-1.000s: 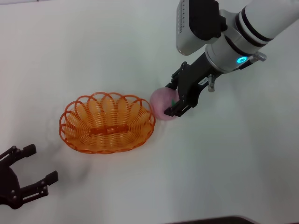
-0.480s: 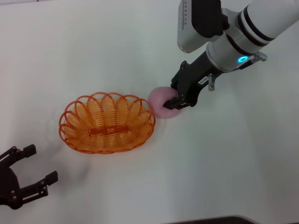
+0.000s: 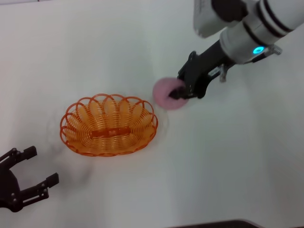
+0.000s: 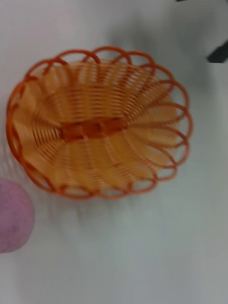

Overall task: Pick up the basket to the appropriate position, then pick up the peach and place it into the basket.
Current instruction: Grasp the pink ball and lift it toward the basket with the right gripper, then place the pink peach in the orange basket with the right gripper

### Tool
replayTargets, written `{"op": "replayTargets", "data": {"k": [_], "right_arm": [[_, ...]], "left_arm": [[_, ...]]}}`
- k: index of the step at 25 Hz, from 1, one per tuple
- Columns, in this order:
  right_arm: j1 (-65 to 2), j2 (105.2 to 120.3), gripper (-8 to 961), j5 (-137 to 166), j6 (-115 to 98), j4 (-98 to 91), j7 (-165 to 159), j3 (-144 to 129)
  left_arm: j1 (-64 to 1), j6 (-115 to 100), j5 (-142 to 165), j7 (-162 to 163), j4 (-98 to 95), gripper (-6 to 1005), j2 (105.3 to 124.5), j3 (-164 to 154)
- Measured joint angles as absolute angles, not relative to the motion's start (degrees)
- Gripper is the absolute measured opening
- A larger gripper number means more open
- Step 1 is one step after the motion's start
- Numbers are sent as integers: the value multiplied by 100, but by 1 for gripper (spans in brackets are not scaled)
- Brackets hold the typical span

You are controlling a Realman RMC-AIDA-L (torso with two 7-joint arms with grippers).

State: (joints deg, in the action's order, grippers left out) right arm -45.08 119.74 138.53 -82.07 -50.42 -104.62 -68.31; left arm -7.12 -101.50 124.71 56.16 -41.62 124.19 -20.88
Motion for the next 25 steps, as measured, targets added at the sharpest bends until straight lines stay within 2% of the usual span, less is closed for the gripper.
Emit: {"op": "replayTargets", "data": {"k": [10, 15, 25], "right_arm": [[-4292, 11945, 162, 13853, -8948, -5496, -10171, -5841], [-4246, 11944, 159, 13704, -9319, -5498, -9963, -5596], [-4277, 11994, 164, 12921, -9520, -5354, -9848, -5829]], "left_arm": [[-697, -10185, 12471, 5607, -4178, 871, 12419, -1984], [-695, -10181, 12471, 5607, -4182, 838, 12419, -1975], [-692, -10186, 12468, 5607, -4184, 839, 12419, -1958]]}}
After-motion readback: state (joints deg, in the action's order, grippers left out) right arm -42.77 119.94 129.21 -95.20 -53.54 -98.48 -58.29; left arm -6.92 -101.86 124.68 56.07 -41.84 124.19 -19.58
